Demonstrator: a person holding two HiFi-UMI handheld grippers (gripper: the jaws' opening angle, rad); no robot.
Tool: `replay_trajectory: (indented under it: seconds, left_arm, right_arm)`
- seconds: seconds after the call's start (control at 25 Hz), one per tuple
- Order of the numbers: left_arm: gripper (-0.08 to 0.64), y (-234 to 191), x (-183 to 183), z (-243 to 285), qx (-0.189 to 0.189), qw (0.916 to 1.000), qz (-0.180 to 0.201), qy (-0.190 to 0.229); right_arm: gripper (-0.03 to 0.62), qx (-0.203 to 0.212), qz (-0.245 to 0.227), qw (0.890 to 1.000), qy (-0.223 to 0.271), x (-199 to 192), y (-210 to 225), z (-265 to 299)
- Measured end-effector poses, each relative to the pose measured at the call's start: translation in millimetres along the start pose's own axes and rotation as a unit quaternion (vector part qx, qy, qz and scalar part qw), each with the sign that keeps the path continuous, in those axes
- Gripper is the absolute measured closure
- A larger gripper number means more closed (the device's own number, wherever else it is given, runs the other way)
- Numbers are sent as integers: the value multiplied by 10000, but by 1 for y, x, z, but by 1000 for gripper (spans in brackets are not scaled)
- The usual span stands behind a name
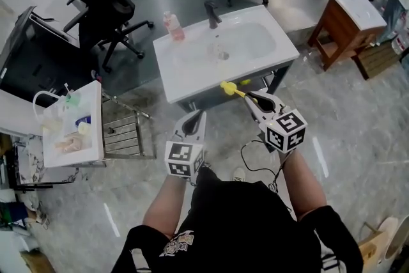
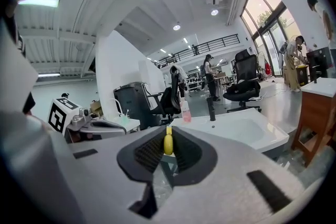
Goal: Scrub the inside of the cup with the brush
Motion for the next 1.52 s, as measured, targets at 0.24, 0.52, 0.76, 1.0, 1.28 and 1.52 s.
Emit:
replay_trajectory:
  seconds: [0.24, 0.52, 0.76, 1.0, 1.28, 1.52]
  left_arm:
    - [554, 2, 4, -2, -57, 10000, 30, 55]
    - [554, -2, 7, -6, -112, 9999, 3, 120]
    - [554, 2, 8, -11, -138, 9998, -4, 122]
    - [554, 3, 7, -16, -124, 9998, -37, 136]
    - [554, 6, 3, -20, -140, 9997, -100, 170]
    - [554, 11, 6, -25, -114, 9996, -104, 237]
  right_arm:
    - [555, -31, -35, 10000, 64, 2, -5, -2]
    - [555, -89, -41, 9999, 57, 4, -8, -1]
    - [555, -86, -24, 10000, 34, 3, -10, -1]
    - [555, -49, -13, 9999, 86, 5, -11, -1]
    - [555, -26, -41, 10000, 82, 3, -17, -4]
    - [555, 32, -85, 9999, 75, 5, -21, -7]
Point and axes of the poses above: the fingertips, and each gripper's own axes: z forward along the fingers, y to its right, x out of its top, the point moved 6 cm from there along -z, backward along the fingers, and after that the axes turned 10 degrees about -z, right-handed, at the moved point
